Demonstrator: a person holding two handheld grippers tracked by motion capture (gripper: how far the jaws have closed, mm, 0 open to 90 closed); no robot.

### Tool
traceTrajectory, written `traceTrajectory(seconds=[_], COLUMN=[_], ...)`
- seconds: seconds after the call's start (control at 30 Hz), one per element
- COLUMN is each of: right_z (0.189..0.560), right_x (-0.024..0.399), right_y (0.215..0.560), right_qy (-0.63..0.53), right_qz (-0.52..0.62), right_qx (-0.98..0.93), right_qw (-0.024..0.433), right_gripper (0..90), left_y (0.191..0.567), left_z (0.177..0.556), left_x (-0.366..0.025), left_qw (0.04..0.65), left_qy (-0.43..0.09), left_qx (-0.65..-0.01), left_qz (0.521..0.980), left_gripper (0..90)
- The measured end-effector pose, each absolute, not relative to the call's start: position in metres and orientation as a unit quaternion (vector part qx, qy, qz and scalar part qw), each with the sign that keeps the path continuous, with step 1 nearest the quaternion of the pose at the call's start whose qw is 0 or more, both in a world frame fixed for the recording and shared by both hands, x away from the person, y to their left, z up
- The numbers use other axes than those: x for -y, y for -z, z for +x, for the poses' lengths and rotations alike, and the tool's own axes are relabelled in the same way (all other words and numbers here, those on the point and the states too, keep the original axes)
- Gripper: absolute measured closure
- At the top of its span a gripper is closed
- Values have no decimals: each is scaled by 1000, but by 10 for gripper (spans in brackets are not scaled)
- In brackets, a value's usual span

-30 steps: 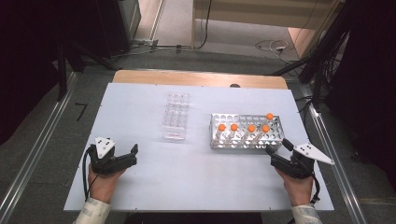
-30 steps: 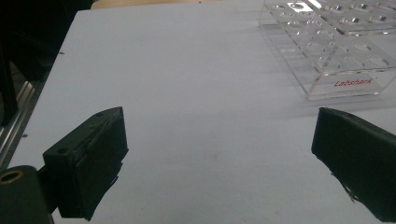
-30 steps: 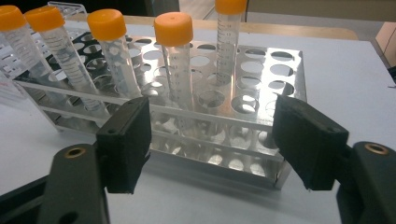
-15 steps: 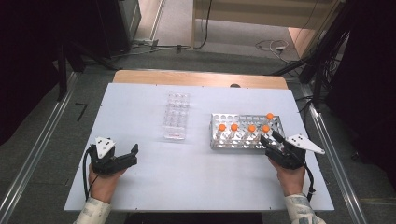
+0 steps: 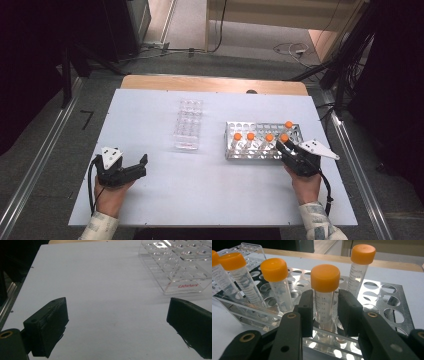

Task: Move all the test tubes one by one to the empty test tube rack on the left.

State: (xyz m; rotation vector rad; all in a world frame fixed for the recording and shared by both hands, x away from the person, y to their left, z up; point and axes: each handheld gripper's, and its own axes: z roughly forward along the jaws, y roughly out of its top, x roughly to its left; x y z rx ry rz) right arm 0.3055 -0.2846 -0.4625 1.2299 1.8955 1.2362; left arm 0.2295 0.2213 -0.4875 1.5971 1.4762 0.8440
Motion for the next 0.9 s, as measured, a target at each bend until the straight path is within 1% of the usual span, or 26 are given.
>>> traceTrajectory(seconds=[0.1,0.2,0.4,0.63,0.9], right_z=[306,305,302,298,290], right_x=[284,282,284,284,287], right_y=[464,464,460,448,431], right_qy=[-458,-456,-465,-473,-498], right_qz=[456,453,450,450,441], right_qx=[-711,-712,-705,-697,-679], right_qw=[276,282,291,295,311], right_gripper=[657,712,718,721,723], left_y=[488,488,487,487,487], left_z=[230,229,230,229,229], left_x=[-222,-221,-221,-222,-222], left_qw=[393,394,394,393,395], left_qy=[-332,-331,-330,-330,-328], left_qx=[-581,-582,-582,-584,-583], left_qz=[630,630,630,628,629], left_gripper=[36,36,37,36,36])
